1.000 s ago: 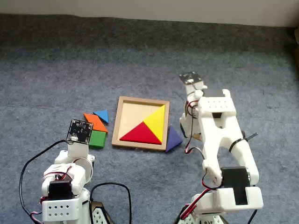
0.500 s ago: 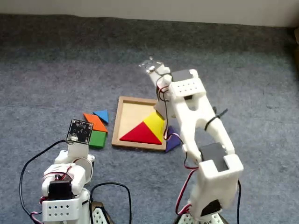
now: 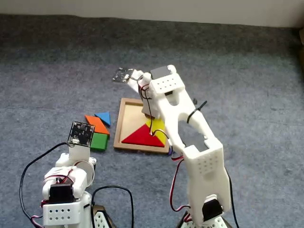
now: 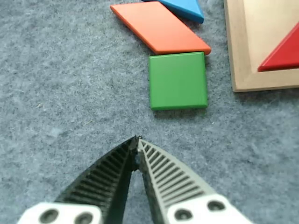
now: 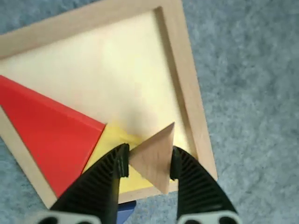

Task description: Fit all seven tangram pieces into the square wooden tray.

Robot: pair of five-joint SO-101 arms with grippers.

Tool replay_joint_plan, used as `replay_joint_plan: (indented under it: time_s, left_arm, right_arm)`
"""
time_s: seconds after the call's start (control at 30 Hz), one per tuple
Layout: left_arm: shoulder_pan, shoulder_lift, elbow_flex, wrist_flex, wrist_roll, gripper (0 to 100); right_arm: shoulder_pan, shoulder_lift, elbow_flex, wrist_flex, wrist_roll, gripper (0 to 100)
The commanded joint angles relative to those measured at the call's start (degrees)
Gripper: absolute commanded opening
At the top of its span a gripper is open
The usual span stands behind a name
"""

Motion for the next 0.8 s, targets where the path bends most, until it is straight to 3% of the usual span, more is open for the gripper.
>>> replay_joint_plan:
  time_s: [0.0, 0.13, 0.37, 0.63, 0.77]
  left_arm:
    - [-0.13, -1.19, 1.10, 0.44, -0.44, 1]
    - [-0.13, -1.19, 1.10, 0.44, -0.44, 1]
    - [-0.13, -1.19, 1.10, 0.44, -0.44, 1]
    - [-0.13, -1.19, 1.10, 0.44, -0.44, 1]
    - [-0.13, -1.19, 1.10, 0.44, -0.44, 1]
  right_arm:
    - [-1.27, -0.13, -5.41, 0.13, 0.79, 3.7]
    - [-1.89, 1.19, -7.34, 0.66, 3.25, 5.7]
    - [-2.24, 1.89, -7.78, 2.95, 5.71, 22.0]
    - [-3.21, -2.15, -7.87, 6.29, 5.27, 21.7]
    - [-5.76, -5.14, -7.60, 9.10, 2.11, 13.2]
